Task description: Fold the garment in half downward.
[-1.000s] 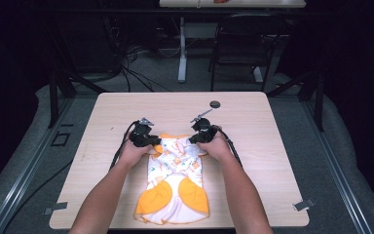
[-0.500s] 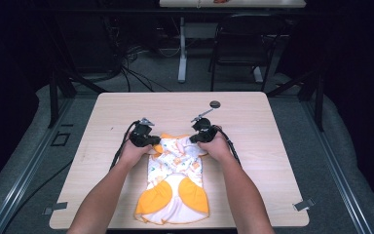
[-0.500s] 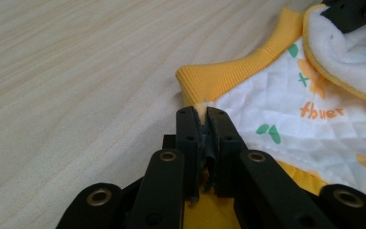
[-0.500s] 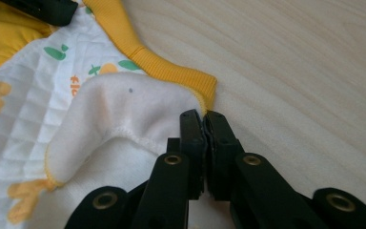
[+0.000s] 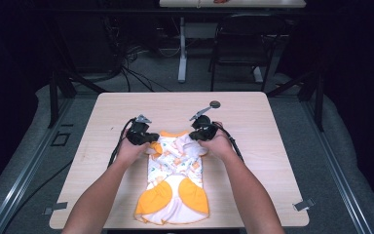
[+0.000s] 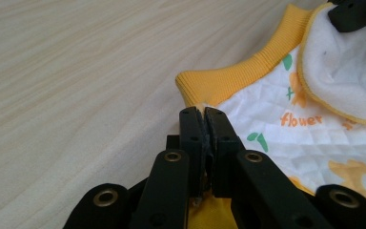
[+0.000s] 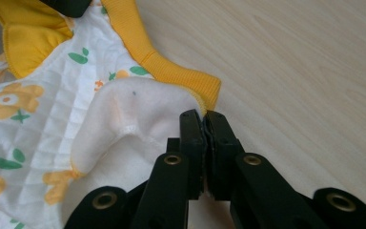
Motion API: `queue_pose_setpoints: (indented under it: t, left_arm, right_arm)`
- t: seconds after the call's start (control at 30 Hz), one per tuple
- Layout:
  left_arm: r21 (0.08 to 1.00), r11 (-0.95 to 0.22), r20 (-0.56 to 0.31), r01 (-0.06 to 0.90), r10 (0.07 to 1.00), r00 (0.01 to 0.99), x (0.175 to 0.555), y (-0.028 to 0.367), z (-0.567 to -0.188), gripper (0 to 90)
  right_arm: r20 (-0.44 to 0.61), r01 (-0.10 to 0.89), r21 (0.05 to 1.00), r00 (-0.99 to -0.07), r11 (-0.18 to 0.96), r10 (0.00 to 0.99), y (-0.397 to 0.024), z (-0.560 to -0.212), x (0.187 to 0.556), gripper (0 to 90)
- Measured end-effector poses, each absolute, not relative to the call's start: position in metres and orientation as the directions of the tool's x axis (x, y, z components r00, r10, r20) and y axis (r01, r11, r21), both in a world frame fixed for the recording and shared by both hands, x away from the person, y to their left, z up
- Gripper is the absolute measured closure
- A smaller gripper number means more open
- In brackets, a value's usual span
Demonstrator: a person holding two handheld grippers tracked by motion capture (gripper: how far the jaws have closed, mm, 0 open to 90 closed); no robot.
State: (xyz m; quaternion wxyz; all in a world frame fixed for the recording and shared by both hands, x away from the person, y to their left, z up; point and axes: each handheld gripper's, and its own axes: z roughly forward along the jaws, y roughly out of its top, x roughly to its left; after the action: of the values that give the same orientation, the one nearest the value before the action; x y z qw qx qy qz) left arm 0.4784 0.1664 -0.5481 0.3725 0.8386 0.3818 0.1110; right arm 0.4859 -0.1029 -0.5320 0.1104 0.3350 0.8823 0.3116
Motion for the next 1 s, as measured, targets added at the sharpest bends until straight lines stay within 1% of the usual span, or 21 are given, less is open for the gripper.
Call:
queue_pose_setpoints:
  t: [0.33, 0.8, 1.0]
  left_arm:
    - [0.736, -0.403, -0.098, 0.544, 0.731, 0.675, 0.479, 0.174, -0.527, 87.1]
    - [0.758, -0.404, -0.073, 0.511, 0.726, 0.684, 0.479, 0.175, -0.506, 87.2]
    - [0.769, -0.405, -0.062, 0.495, 0.723, 0.688, 0.480, 0.175, -0.495, 87.2]
  right_arm:
    - [-0.009, 0.494, 0.651, -0.754, 0.576, 0.656, -0.099, -0.512, 0.487, 86.7]
    - [-0.056, 0.449, 0.674, -0.761, 0.587, 0.646, -0.097, -0.487, 0.485, 86.7]
    - [-0.053, 0.443, 0.696, -0.752, 0.564, 0.657, -0.101, -0.479, 0.485, 86.7]
